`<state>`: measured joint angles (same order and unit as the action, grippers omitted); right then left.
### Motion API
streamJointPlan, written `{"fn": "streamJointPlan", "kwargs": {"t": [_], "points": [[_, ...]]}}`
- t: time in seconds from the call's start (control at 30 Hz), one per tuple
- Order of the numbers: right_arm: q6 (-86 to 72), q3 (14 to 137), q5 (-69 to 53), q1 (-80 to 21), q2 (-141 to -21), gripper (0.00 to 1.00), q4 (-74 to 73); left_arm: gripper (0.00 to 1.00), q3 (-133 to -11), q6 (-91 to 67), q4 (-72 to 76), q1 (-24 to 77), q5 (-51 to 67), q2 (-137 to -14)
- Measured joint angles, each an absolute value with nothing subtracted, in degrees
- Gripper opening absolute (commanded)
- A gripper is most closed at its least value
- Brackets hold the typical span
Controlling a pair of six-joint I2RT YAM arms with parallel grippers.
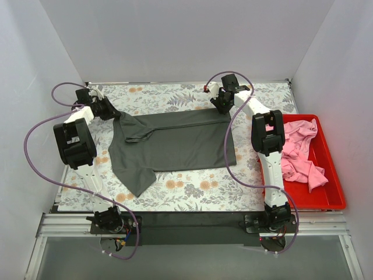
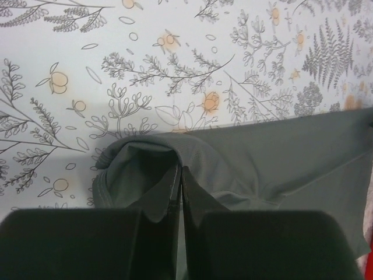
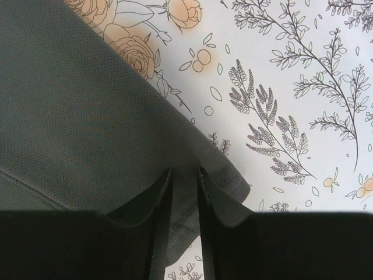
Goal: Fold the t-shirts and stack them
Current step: Fold the tshirt
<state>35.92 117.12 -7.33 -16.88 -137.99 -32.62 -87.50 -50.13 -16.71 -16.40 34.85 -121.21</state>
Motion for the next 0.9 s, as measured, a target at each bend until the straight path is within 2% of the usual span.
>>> {"fn": "streamJointPlan", "kwargs": {"t": [0.53, 0.67, 0.7, 0.8, 0.9], "points": [[36.36, 117.1, -6.0, -16.97, -137.99, 0.28, -32.58, 0.0, -77.12, -49.28, -15.81, -21.65, 29.32, -118.72], [36.4, 117.1, -6.0, -16.97, -137.99, 0.28, -32.58, 0.14, -77.12, -49.06, -15.64, -21.63, 29.61, -118.69], [36.4, 117.1, -6.13, -16.97, -137.99, 0.29, -32.58, 0.2, -77.12, -48.99, -15.55, -21.63, 30.0, -118.67], [36.34, 117.08, -6.79, -16.95, -137.93, 0.29, -32.58, 0.27, -77.12, -48.12, -15.59, -21.76, 31.05, -117.78], [36.1, 116.33, -8.23, -16.95, -137.16, 0.29, -32.88, 0.27, -77.12, -47.09, -15.55, -21.85, 31.59, -115.02]]}}
